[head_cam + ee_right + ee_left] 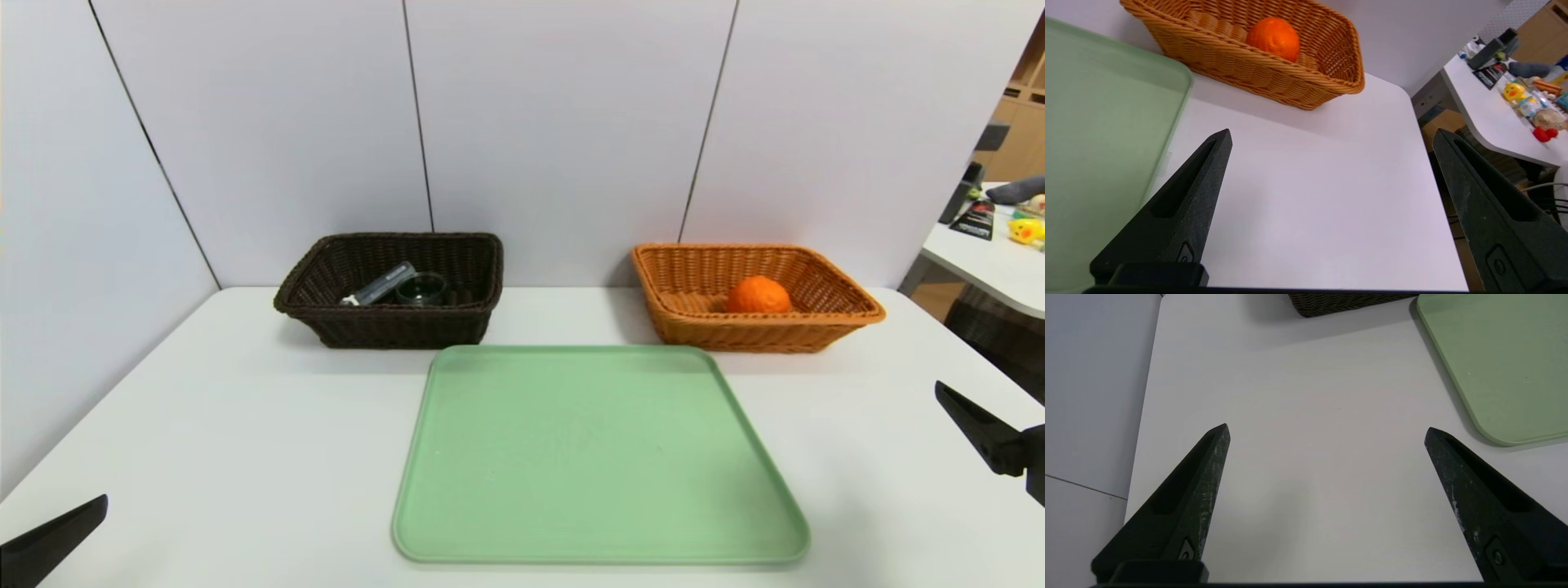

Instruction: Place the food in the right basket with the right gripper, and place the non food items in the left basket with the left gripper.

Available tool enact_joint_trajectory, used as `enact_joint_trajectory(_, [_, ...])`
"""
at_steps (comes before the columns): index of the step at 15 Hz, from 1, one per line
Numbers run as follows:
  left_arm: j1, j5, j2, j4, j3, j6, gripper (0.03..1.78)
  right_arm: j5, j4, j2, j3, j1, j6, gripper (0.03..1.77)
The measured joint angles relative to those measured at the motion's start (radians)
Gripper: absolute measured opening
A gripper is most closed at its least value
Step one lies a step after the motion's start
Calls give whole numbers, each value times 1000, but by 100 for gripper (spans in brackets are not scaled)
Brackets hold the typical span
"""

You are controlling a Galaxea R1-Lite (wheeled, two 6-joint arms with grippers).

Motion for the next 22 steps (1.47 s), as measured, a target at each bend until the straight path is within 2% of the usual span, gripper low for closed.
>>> enact_joint_trajectory(5, [23,-38,-20,-41,20,2,169,8,16,-113,9,-141,-26,169])
enact_joint_trajectory(13, [110,-50,-141,-41,95,-3,169,9,28,-214,12,-182,-13,169])
enact_joint_trajectory(16, [116,-55,-205,-40,128,-39,169,13,31,-264,38,-185,-15,169])
enact_joint_trajectory(19, [113,-143,-248,-32,131,-51,169,18,56,-312,60,-179,-13,169])
enact_joint_trajectory(22, [103,-203,-275,-15,138,-54,169,18,62,-347,76,-178,-12,169])
